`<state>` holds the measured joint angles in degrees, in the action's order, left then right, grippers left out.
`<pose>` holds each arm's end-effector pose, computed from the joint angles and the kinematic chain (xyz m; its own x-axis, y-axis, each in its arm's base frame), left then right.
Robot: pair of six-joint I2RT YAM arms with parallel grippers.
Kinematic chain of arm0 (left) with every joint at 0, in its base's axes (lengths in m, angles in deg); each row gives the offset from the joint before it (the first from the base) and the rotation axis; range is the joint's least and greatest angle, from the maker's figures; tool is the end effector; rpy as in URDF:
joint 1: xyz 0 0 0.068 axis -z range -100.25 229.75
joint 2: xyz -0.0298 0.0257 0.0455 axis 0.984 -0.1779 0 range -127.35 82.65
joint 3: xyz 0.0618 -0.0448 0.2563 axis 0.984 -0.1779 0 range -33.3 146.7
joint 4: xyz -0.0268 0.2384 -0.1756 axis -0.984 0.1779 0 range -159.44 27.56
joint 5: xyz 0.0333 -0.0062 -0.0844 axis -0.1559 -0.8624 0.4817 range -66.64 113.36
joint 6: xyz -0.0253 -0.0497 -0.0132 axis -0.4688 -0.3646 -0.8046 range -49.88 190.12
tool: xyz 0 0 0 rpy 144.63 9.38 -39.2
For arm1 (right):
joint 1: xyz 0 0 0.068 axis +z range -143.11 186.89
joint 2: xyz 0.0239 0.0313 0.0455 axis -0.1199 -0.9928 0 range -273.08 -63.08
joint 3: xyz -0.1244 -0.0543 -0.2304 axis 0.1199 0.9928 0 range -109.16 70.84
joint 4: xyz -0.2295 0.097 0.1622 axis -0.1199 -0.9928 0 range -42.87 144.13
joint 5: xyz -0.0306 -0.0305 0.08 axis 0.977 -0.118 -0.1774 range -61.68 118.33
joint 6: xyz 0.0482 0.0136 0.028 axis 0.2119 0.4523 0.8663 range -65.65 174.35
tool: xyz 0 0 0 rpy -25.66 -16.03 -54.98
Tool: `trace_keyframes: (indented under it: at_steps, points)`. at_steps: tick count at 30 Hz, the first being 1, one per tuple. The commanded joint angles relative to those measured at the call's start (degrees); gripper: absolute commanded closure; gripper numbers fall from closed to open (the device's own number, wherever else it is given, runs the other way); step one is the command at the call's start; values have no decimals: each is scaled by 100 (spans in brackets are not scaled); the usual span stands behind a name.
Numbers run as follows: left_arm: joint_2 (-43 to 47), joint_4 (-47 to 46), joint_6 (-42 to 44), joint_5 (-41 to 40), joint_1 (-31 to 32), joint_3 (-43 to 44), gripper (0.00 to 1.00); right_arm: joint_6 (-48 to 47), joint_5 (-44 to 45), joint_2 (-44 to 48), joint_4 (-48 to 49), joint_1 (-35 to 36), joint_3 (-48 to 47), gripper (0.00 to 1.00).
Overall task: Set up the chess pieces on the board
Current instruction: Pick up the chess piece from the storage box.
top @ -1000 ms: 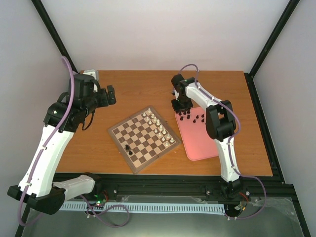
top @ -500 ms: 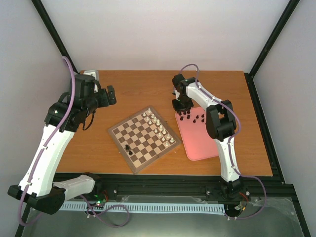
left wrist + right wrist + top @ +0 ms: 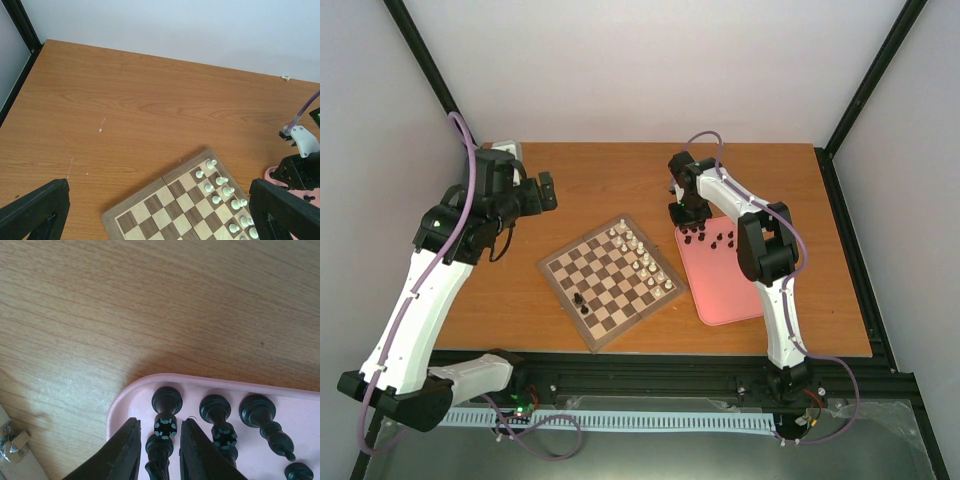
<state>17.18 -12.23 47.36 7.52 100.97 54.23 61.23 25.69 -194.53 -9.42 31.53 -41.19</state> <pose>0.2323 -0.0783 0.4454 -0.5491 -0.1860 -0.8148 -0.0784 0.9821 -0.1714 0.4462 0.2067 0.1560 -0.9461 -0.3024 -0.1160 -0.3106 0.9487 0.0598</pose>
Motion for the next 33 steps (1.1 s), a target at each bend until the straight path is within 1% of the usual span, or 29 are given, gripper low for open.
trace_keyframes:
  at_steps: [1, 9, 15, 25, 31, 33]
  points:
    - [-9, -102, -11, 30, -21, 68, 0, -2, -59, -177, -22, -60, 0, 77]
    - [16, -83, 8, 26, -21, 52, 0, 37, -62, -199, -54, -65, -63, 87]
    - [90, -83, -6, 37, -21, 22, 0, 106, -156, 33, -112, -60, -176, 92]
    - [294, -80, -22, 98, -21, -7, 0, 267, -132, 607, -490, 62, -697, 93]
    - [446, 38, -11, -3, -18, 95, 0, 412, -265, 562, -803, 473, -1259, 93]
    - [492, 112, -5, -50, -21, 203, 0, 504, -355, 478, -878, 690, -1647, 93]
